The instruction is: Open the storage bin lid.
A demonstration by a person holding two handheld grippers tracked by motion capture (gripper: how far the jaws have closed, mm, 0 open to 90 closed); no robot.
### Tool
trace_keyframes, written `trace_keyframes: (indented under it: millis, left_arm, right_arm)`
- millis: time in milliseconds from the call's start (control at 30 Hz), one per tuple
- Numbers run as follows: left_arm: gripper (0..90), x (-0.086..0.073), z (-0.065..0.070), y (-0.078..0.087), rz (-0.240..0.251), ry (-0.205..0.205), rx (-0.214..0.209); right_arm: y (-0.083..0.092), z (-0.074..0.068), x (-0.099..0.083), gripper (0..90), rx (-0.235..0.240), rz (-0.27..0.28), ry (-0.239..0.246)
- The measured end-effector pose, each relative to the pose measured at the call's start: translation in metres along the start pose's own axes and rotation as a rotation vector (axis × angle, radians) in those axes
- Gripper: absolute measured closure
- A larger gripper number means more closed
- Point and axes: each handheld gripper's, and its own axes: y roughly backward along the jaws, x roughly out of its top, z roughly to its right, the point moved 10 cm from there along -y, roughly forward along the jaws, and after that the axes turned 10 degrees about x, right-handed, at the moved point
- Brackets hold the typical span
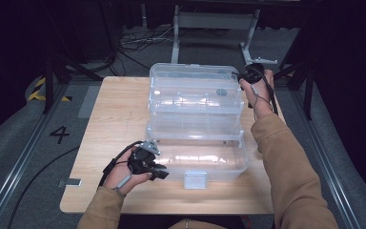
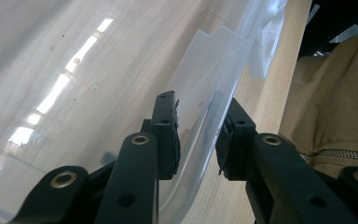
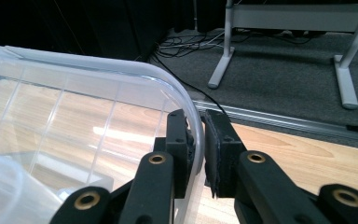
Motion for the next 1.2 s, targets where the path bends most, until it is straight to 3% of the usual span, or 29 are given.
trace_keyframes:
  millis: [767, 933, 1200]
  left_arm:
    - [71.8, 0.0, 0.0, 0.0, 0.003, -0.002, -0.002]
    - [71.8, 0.0, 0.0, 0.0, 0.003, -0.001, -0.002]
    - [71.8, 0.0, 0.0, 0.0, 0.003, -0.001, -0.004]
  right_arm:
    - [-0.011, 0.006, -0.013, 82.2, -0.004, -0.027, -0.021]
    - [-0.013, 0.01, -0.017, 83.0, 0.025, -0.036, -0.074]
    - [-0.017, 0.011, -0.023, 80.1, 0.036, -0.047, -0.074]
